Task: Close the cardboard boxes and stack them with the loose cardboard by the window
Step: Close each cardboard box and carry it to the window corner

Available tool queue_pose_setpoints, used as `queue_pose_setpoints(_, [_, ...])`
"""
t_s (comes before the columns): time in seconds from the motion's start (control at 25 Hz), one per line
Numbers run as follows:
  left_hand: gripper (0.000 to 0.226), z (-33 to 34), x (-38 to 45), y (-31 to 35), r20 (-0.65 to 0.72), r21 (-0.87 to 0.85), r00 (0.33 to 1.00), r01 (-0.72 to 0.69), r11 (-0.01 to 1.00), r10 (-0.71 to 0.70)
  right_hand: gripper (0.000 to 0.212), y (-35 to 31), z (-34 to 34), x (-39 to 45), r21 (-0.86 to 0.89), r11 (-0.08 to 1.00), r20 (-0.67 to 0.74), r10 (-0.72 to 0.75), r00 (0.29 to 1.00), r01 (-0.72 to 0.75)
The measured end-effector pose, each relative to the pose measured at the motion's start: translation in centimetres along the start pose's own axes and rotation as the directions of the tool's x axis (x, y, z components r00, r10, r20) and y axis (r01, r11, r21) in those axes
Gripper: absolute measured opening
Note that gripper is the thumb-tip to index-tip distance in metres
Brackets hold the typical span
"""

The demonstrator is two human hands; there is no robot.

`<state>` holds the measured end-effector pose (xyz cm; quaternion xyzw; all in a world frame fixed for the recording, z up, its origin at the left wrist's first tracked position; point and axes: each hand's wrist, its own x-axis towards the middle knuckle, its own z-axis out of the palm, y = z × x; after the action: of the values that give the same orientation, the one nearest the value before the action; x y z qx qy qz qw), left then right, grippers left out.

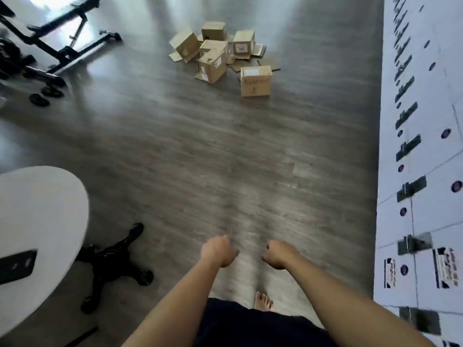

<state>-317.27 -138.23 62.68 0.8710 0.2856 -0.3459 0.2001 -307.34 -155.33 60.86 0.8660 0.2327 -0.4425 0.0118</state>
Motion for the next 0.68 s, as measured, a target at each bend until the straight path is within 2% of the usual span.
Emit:
queue_pose_setpoints(0.08, [0.052, -3.5, 3.0, 1.0, -0.006, -0.039, 1.0, 0.015, 0.999, -0.015, 0.041, -0.5, -4.9, 3.1, -0.049, 0.998, -0.02, -0.028, 0.999, 0.027])
queue_pose_setpoints(0.24, [0.049, -8.7, 9.5, 1.3, 0.045, -0.004, 0.999, 0.03, 1.0, -0.029, 0.044, -2.2, -12.3, 10.2, -0.128, 0.989, -0.008, -0.081, 0.997, 0.079])
queue_pose_setpoints(0.52, [0.044, -23.5, 25.5, 0.8, 0.104, 0.024, 0.994, -0.038, 0.999, 0.036, 0.05, -7.5, -27.7, 22.6, -0.053, 0.998, -0.029, 0.019, 0.999, -0.02])
queue_pose_setpoints(0.68, [0.052, -33.4, 33.7, 2.7, 0.051, 0.032, 0.998, -0.044, 0.999, 0.043, 0.056, -9.6, -37.2, 28.8, 0.037, 0.999, -0.095, 0.011, 0.995, -0.007])
